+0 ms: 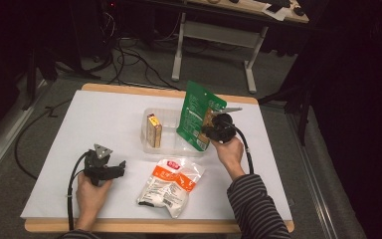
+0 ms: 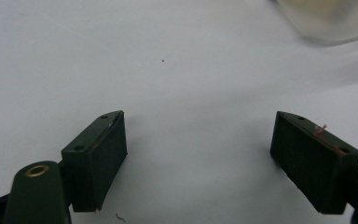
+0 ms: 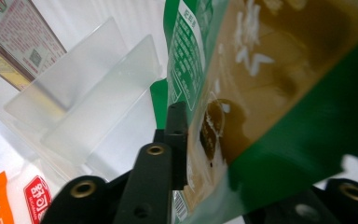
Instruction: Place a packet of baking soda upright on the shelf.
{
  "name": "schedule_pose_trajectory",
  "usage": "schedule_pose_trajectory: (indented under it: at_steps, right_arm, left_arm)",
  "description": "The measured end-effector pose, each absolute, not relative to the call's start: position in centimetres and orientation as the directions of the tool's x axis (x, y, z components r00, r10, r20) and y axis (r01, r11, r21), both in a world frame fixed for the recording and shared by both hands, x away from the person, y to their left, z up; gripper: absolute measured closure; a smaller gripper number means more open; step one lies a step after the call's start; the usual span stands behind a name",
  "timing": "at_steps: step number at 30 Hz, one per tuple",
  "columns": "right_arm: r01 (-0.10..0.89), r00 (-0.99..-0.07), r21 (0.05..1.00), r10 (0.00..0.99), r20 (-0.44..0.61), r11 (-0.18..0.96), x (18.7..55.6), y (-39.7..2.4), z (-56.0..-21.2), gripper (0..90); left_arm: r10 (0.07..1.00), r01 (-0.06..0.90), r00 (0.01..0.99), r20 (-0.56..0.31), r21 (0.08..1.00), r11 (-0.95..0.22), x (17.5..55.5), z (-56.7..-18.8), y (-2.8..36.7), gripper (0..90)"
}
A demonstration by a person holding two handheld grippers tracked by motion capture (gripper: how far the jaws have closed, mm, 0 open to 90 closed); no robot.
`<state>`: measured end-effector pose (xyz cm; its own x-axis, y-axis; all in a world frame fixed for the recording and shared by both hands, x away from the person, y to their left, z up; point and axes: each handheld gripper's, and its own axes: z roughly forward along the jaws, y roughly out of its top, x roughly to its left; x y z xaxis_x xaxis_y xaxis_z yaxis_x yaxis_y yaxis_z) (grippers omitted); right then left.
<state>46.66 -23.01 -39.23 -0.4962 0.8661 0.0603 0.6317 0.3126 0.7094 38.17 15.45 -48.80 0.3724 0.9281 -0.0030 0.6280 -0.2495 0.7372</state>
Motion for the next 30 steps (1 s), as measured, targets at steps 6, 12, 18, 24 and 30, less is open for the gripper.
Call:
schedule_pose_trajectory:
  at_steps: [6,12,18,24,30]
  right_arm:
    - [0.621,-0.508,0.716,0.86,0.057,0.319,46.3,-22.9,-38.8,65.4]
    - [0.609,-0.503,0.727,0.863,0.045,0.317,45.8,-23.2,-38.3,54.6]
    - [0.599,-0.488,0.745,0.871,0.049,0.294,44.8,-24.1,-37.4,46.5]
    - [0.57,-0.482,0.774,0.875,0.043,0.276,43.1,-25.3,-36.8,43.2]
    - [0.563,-0.472,0.789,0.88,0.059,0.249,41.2,-26.9,-37.6,42.3]
  left_arm:
    - [0.929,0.628,0.37,-0.007,0.739,-0.245,38.2,-48.8,15.4,18.9]
    - [0.929,0.628,0.37,-0.007,0.739,-0.244,38.2,-48.8,15.4,18.9]
    - [0.929,0.628,0.37,-0.007,0.739,-0.244,38.2,-48.8,15.4,18.9]
    - [0.929,0.628,0.37,-0.007,0.739,-0.244,38.2,-48.8,15.4,18.9]
    - [0.929,0.628,0.37,-0.007,0.739,-0.245,38.2,-48.8,15.4,18.9]
